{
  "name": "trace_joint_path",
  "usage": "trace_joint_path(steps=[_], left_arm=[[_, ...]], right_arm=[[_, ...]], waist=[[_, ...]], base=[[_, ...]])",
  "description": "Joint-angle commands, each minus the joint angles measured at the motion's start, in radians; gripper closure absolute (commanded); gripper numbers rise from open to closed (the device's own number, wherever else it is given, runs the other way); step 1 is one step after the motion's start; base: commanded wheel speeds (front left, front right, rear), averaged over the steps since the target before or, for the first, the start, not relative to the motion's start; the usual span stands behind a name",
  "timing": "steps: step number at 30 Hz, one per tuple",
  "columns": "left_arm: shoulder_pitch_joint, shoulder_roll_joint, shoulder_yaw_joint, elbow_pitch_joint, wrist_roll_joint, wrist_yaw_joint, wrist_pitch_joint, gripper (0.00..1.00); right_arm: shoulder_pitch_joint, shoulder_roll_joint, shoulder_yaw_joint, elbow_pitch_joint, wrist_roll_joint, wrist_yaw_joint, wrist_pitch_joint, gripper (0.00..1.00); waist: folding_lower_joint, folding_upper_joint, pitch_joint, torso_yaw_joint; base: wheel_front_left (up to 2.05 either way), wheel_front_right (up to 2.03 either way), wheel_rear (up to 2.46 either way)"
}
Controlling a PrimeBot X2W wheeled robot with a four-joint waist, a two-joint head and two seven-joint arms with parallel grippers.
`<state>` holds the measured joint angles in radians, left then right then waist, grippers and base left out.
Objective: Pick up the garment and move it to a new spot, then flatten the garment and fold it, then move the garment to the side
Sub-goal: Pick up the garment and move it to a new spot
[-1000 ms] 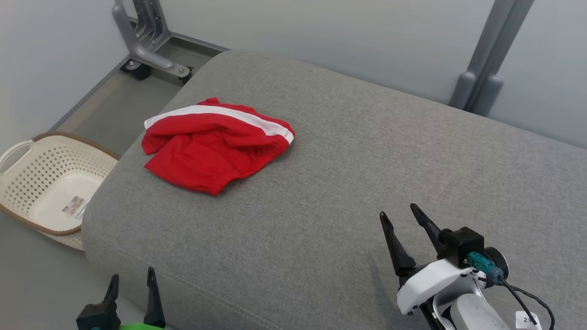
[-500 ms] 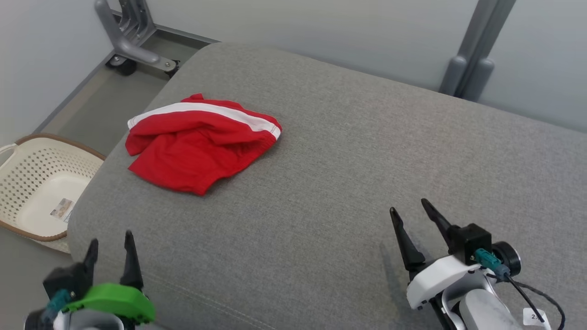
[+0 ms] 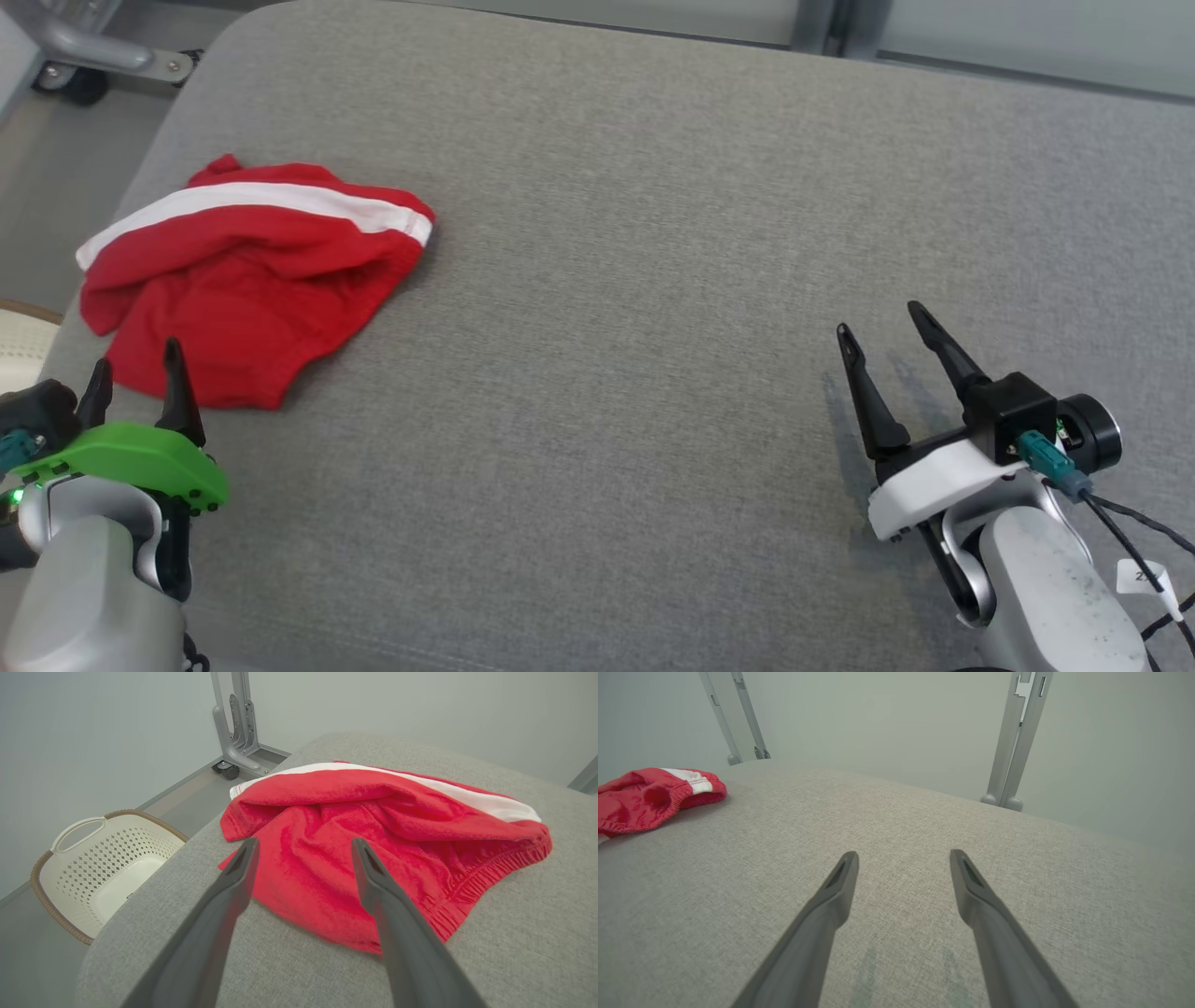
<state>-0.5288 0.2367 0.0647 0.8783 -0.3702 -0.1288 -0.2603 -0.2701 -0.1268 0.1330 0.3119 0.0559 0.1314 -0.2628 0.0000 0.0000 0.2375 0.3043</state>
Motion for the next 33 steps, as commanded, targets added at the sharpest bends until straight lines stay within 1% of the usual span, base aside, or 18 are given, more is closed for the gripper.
trace_joint_path(steps=[1,3,5,9,10,11,12,17,20,24,27,33], left_arm=[[-0.037,0.023,-0.012,0.036,-0.022,-0.002,0.004,0.0],[-0.059,0.037,-0.014,0.095,-0.05,-0.002,0.019,0.0],[-0.081,0.039,-0.009,0.151,-0.082,-0.002,0.033,0.0],[-0.104,0.047,-0.009,0.229,-0.112,-0.002,0.039,0.0],[-0.105,0.047,-0.006,0.248,-0.118,-0.002,0.038,0.51],[-0.106,0.043,-0.011,0.265,-0.119,-0.002,0.043,0.78],[-0.107,0.041,-0.01,0.28,-0.127,-0.003,0.044,1.0],[-0.103,0.024,-0.036,0.306,-0.129,-0.005,0.036,1.0],[-0.1,-0.003,-0.072,0.267,-0.126,-0.007,0.015,1.0],[-0.071,-0.003,-0.131,0.184,-0.127,-0.004,0.0,1.0],[-0.05,-0.021,-0.193,0.096,-0.127,-0.004,-0.002,1.0],[-0.002,-0.057,-0.357,-0.067,-0.148,-0.003,-0.003,1.0]], right_arm=[[-0.015,-0.006,-0.014,-0.012,-0.007,-0.002,-0.003,0.0],[-0.021,-0.008,-0.029,-0.018,-0.012,-0.002,-0.003,0.0],[-0.025,-0.007,-0.043,-0.023,-0.016,-0.002,-0.003,0.0],[-0.025,-0.001,-0.061,-0.027,-0.016,-0.002,-0.003,0.0],[-0.024,0.002,-0.063,-0.028,-0.016,-0.002,-0.003,0.0],[-0.023,0.004,-0.068,-0.027,-0.014,-0.002,-0.003,0.0],[-0.023,0.005,-0.071,-0.027,-0.012,-0.002,-0.003,0.0],[-0.013,0.017,-0.082,-0.024,-0.009,-0.002,-0.003,0.0],[-0.003,0.028,-0.094,-0.02,-0.002,-0.002,-0.003,0.0],[-0.001,0.044,-0.085,-0.015,0.014,-0.002,-0.003,0.0],[0.001,0.057,-0.074,-0.01,0.028,-0.002,-0.003,0.0],[0.012,0.07,-0.058,-0.006,0.047,-0.002,-0.003,0.0]], waist=[[0.0,0.0,0.105,-0.112],[0.0,0.0,0.121,-0.133],[0.0,0.0,0.135,-0.153],[0.0,0.0,0.149,-0.187],[0.0,0.0,0.15,-0.194],[0.0,0.0,0.151,-0.2],[0.0,0.0,0.151,-0.205],[0.0,0.0,0.138,-0.218],[0.0,0.0,0.117,-0.217],[0.0,0.0,0.085,-0.224],[0.0,0.0,0.059,-0.237],[0.0,0.0,0.024,-0.3]], base=[[0.0,0.0,0.0],[0.0,0.0,0.0],[0.0,0.0,0.0],[0.0,0.0,0.0],[0.0,0.0,0.0],[0.0,0.0,0.0],[0.0,0.0,0.0],[0.0,0.0,0.0],[0.0,0.0,0.0],[0.0,0.0,0.0],[0.0,0.0,0.0],[0.0,0.0,0.0]])
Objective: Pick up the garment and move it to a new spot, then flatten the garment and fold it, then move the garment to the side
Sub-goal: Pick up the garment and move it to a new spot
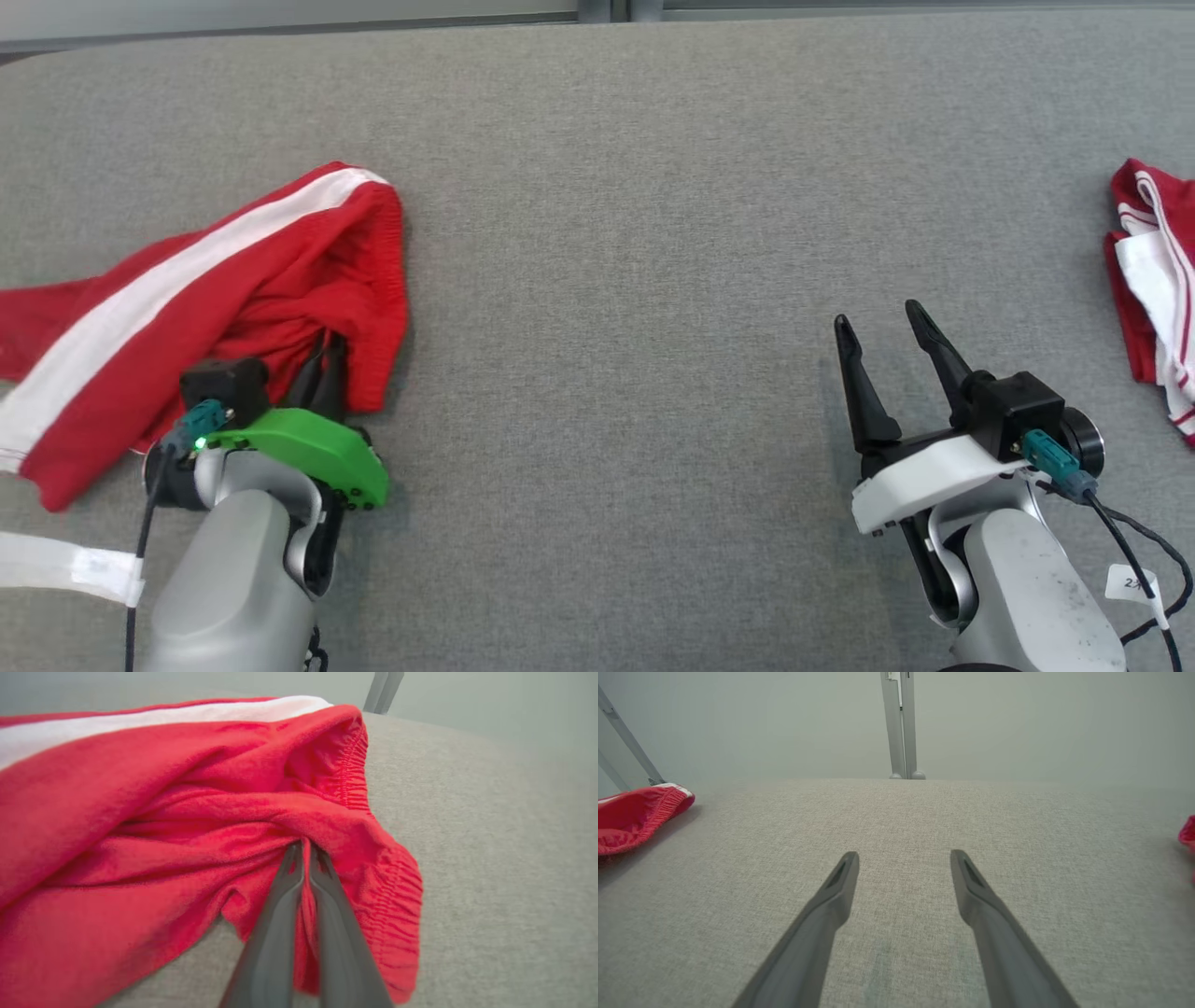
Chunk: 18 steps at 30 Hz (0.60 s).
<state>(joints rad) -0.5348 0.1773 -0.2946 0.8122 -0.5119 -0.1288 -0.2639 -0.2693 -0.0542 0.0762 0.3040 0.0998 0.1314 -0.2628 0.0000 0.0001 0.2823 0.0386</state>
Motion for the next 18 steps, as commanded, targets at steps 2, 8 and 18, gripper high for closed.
trace_joint_path(steps=[2,8,18], left_arm=[[0.003,-0.004,-0.052,-0.043,-0.019,-0.003,0.001,1.0],[-0.039,-0.042,-0.225,-0.131,-0.033,-0.003,0.0,1.0],[-0.053,-0.091,-0.383,-0.143,-0.058,-0.003,0.0,1.0]], right_arm=[[0.017,0.0,0.003,0.005,0.009,-0.002,-0.003,0.0],[0.027,0.002,0.002,0.004,0.037,-0.002,-0.003,0.0],[0.031,0.003,0.011,-0.007,0.074,-0.002,-0.003,0.0]], waist=[[0.0,-0.0001,-0.031,-0.068],[0.0,-0.0001,-0.04,-0.179],[0.0,-0.0001,-0.029,-0.338]], base=[[0.0,0.0,0.0],[0.0,0.0,0.0],[0.0,0.0,0.0]])
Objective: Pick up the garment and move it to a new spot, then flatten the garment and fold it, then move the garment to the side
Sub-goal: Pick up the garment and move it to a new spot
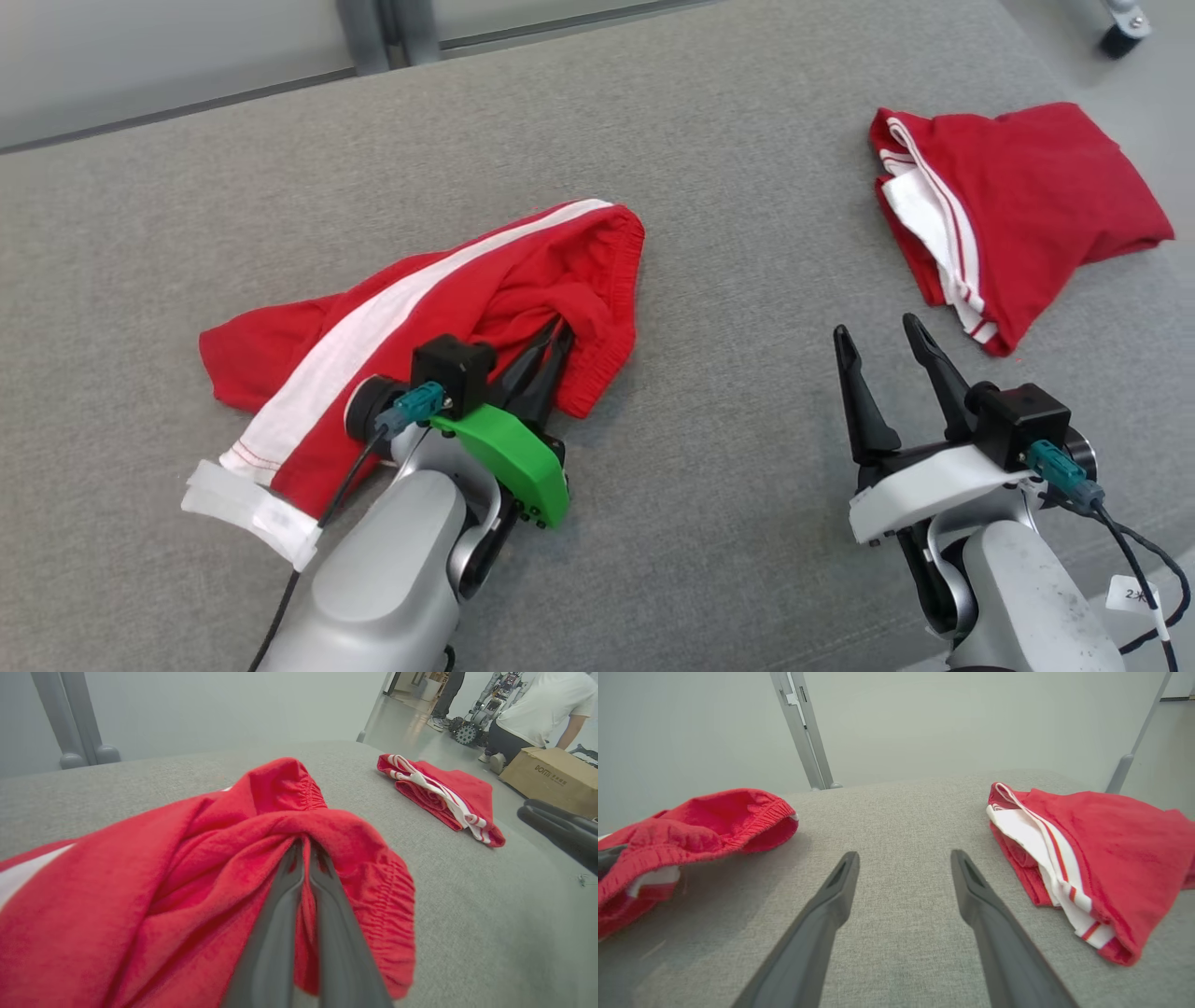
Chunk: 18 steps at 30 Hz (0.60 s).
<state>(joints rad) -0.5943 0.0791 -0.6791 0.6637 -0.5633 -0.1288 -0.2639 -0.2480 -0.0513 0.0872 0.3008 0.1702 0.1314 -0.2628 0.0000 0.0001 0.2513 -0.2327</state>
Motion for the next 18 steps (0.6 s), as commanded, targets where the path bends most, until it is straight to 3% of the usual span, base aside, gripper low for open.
trace_joint_path(steps=[1,2,3,4,9,18], left_arm=[[0.019,0.005,-0.005,0.024,-0.012,-0.003,0.0,1.0],[0.028,0.004,-0.005,0.043,-0.011,-0.003,0.0,0.65],[0.03,0.002,0.009,0.048,-0.01,-0.003,0.0,0.23],[0.037,0.001,0.022,0.055,-0.001,-0.003,0.0,0.0],[0.097,0.0,0.058,0.059,0.029,-0.003,0.0,0.0],[0.252,0.02,0.212,-0.048,0.145,0.013,0.0,0.0]], right_arm=[[0.012,0.0,0.0,-0.006,0.005,-0.002,-0.003,0.0],[0.015,0.0,-0.001,-0.007,0.007,-0.002,-0.003,0.0],[0.016,0.0,-0.003,-0.007,0.008,-0.002,-0.003,0.0],[0.016,0.0,-0.007,-0.007,0.009,-0.002,-0.003,0.0],[0.024,0.001,-0.02,-0.006,0.004,-0.001,-0.003,0.0],[0.039,-0.001,-0.031,-0.001,-0.002,-0.002,-0.003,0.0]], waist=[[0.0,-0.0001,0.002,-0.073],[0.0,-0.0001,0.002,-0.076],[0.0,-0.0001,0.002,-0.077],[0.0,-0.0001,0.001,-0.076],[0.0,-0.0001,-0.012,-0.042],[0.0,-0.0001,-0.08,0.082]], base=[[0.0,0.0,0.0],[0.0,0.0,0.0],[0.0,0.0,0.0],[0.0,0.0,0.0],[0.0,0.0,0.0],[0.0,0.0,0.0]])
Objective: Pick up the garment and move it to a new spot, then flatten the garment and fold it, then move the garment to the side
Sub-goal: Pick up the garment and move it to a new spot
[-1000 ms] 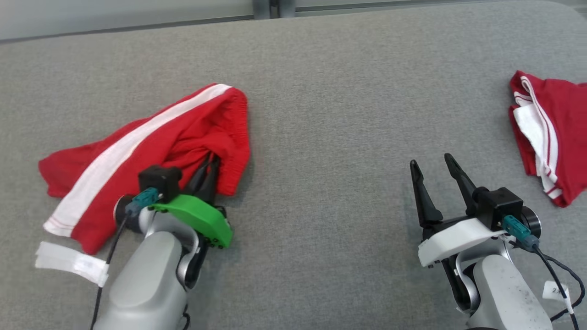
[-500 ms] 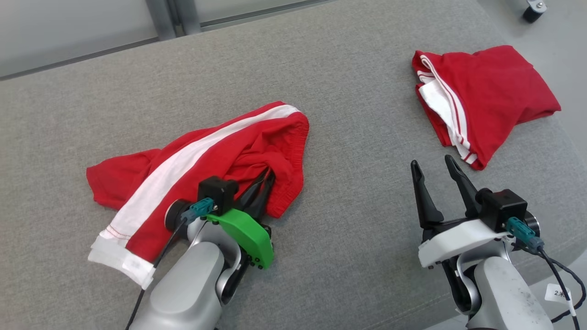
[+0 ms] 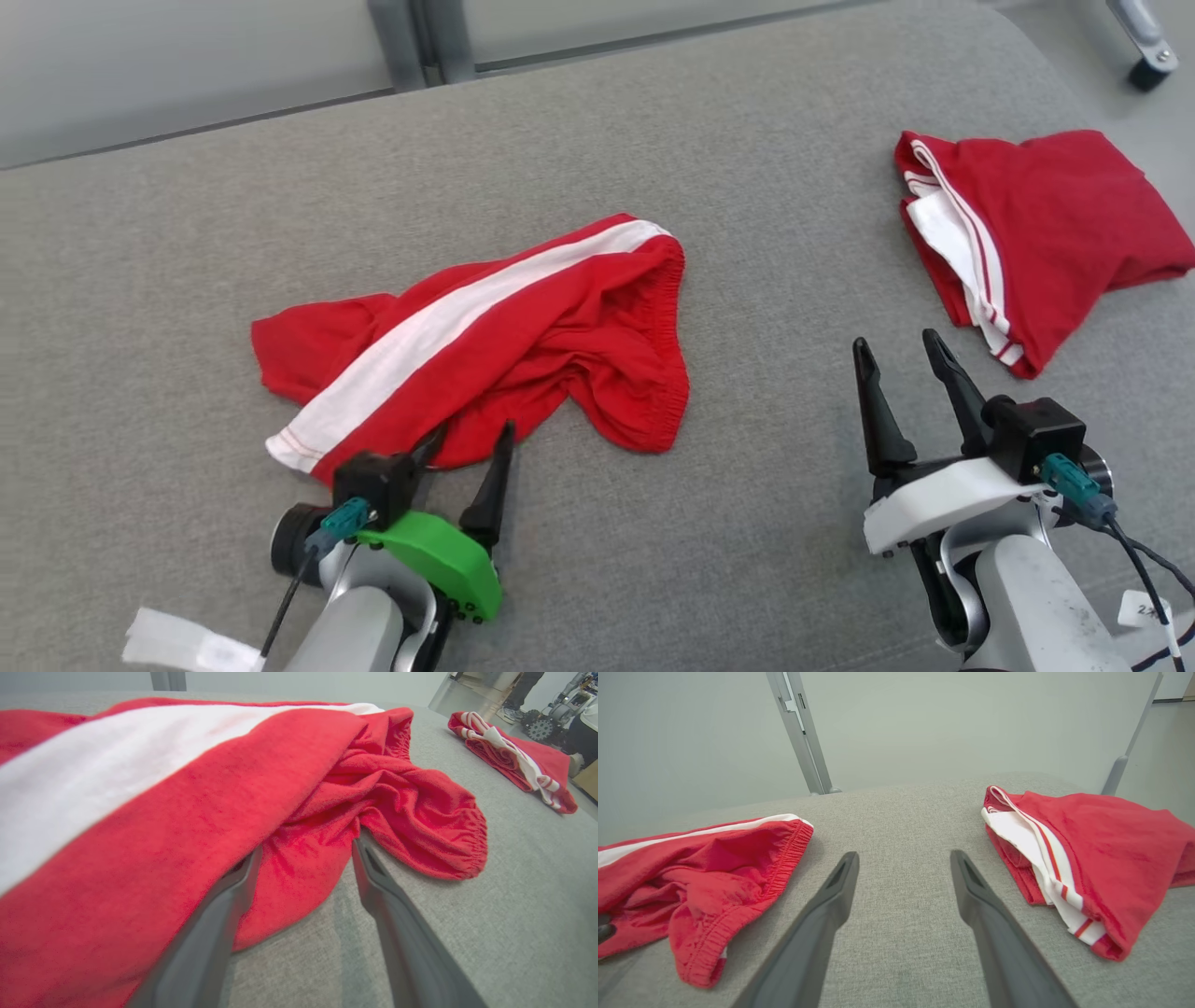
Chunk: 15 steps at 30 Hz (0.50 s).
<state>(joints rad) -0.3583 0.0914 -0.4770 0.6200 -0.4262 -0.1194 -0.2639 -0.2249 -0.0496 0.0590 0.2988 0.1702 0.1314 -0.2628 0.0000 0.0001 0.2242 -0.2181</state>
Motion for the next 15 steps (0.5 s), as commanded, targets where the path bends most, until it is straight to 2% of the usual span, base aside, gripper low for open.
trace_joint_path(steps=[1,8,15], left_arm=[[0.037,0.009,0.031,-0.017,0.017,0.007,0.0,0.0],[0.146,-0.001,0.189,-0.075,0.056,0.027,0.0,0.0],[0.237,-0.025,0.341,-0.124,0.097,0.038,0.0,0.0]], right_arm=[[0.017,-0.003,-0.003,0.004,-0.005,-0.002,-0.003,0.0],[0.028,-0.003,-0.003,0.015,-0.017,-0.001,-0.003,0.0],[0.061,-0.003,-0.007,0.025,-0.025,-0.001,-0.003,0.0]], waist=[[0.0,-0.0001,-0.06,0.082],[0.0,-0.0001,-0.104,0.162],[0.0,-0.0001,-0.166,0.186]], base=[[0.0,0.0,0.0],[0.0,0.0,0.0],[0.0,0.0,0.0]])
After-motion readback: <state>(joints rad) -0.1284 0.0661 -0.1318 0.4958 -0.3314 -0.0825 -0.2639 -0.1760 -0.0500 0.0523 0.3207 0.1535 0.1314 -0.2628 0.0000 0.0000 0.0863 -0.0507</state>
